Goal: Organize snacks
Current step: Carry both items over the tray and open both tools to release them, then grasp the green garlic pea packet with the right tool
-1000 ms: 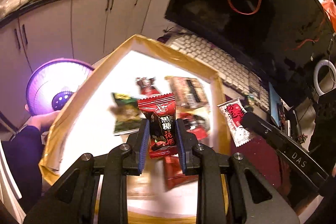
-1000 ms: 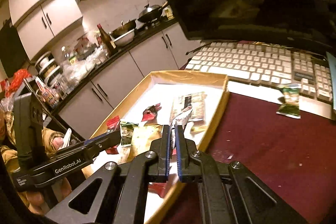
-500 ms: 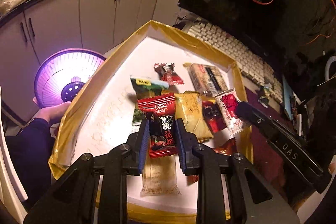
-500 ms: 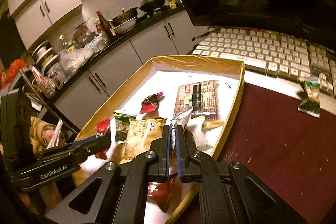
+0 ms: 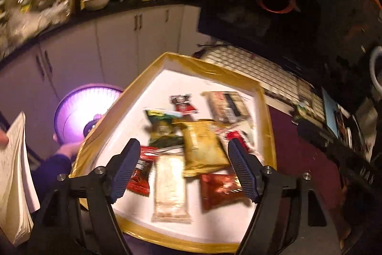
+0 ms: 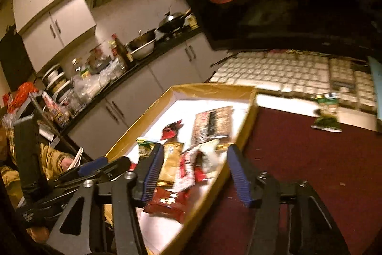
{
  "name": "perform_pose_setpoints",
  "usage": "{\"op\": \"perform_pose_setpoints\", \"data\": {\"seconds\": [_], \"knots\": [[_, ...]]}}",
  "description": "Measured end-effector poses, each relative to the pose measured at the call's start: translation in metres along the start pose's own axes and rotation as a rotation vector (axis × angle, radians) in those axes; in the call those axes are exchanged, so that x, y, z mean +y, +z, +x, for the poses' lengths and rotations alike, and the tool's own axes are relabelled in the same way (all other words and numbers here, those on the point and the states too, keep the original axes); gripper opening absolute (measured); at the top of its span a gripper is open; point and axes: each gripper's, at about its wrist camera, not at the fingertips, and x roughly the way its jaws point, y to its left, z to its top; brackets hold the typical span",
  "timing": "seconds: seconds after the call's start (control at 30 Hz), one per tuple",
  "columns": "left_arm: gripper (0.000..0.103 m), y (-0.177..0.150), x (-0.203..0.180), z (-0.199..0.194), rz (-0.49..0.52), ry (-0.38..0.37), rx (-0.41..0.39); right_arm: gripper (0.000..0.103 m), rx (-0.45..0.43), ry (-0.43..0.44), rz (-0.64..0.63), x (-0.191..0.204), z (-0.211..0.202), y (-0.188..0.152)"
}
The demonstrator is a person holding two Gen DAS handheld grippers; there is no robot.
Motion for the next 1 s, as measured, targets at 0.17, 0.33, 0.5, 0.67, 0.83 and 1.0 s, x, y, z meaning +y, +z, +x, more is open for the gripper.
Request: {"op": "perform_pose_setpoints", "data": {"seconds": [0.17, 0.33, 0.5, 0.67, 0.83, 1.0], "knots": [[0.076, -0.005, -0.014, 0.001, 0.021, -0.059, 0.029, 0.061, 0.003, -0.074, 0.041, -0.024, -0.02, -0.001], [0.076, -0.004, -0.037, 0.0, 0.07, -0.116, 0.043, 0.061, 0.027, -0.175, 0.072, -0.048, -0.032, -0.002], [0.076, 0.002, -0.056, -0.001, 0.105, -0.18, 0.046, 0.061, 0.051, -0.252, 0.066, -0.072, -0.03, 0.014], [0.076, 0.014, -0.071, 0.012, 0.12, -0.198, 0.065, 0.061, 0.105, -0.314, 0.115, -0.116, -0.004, 0.039], [0.076, 0.016, -0.071, 0.027, 0.096, -0.204, 0.092, 0.06, 0.155, -0.387, 0.128, -0.144, 0.033, 0.047], [0.076, 0.015, -0.069, 0.032, 0.07, -0.214, 0.103, 0.055, 0.163, -0.441, 0.099, -0.153, 0.054, 0.048]]}}
